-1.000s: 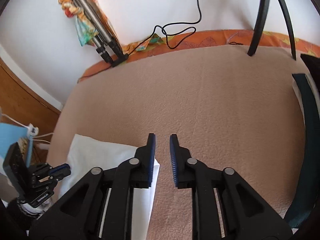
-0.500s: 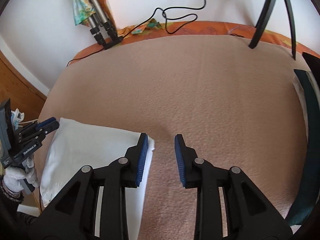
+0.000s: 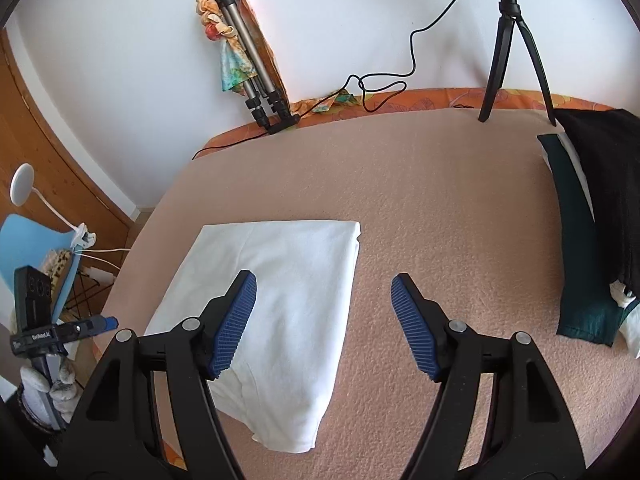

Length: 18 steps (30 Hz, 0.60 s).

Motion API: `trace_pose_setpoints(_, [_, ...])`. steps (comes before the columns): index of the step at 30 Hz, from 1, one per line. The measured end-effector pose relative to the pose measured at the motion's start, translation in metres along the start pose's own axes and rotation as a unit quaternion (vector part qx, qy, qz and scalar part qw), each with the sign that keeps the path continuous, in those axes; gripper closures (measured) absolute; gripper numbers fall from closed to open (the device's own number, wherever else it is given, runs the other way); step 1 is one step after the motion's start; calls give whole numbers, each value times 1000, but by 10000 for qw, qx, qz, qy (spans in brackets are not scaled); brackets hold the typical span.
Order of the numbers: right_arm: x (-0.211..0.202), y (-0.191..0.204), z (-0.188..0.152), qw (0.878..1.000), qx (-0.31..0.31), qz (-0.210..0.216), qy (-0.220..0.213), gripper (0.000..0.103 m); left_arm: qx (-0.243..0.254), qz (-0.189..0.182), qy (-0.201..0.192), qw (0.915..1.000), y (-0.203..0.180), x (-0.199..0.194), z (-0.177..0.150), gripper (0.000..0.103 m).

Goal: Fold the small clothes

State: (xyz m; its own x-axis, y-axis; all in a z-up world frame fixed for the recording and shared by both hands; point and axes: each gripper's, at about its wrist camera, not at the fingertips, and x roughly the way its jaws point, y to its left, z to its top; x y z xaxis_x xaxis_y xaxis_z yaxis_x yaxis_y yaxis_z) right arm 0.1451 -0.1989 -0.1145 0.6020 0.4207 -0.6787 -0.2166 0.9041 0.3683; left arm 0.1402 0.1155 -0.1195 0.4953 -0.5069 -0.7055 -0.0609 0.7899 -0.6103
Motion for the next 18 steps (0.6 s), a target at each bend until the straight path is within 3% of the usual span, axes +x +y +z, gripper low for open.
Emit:
trace_pose_setpoints(3, [8, -10, -4, 9982, 414, 250, 343, 26, -351, -53, 115, 9993, 10, 3, -15, 40])
trace_pose_setpoints(5, [12, -15, -5, 9981, 508, 137, 320, 26, -603, -97, 155, 9980, 17, 5, -23, 40])
trace_pose_setpoints(9, [24, -35, -7, 9910, 1078, 640, 480, 26, -1207, -398, 178, 9917, 32, 15, -30, 40])
trace_pose_setpoints(11, [31, -45, -7, 9874, 1359, 670, 458, 26, -1451, -542, 153, 9878, 36, 18, -30, 40])
trace_pose_setpoints(14, [46, -54, -4, 9819, 1597, 853, 554, 26, -1563, -617, 151, 9857, 34, 22, -24, 40])
trace_pose_setpoints(18, [65, -61, 0, 9818, 1613, 728, 686, 26, -1571, -655, 135, 9853, 26, 31, -23, 40])
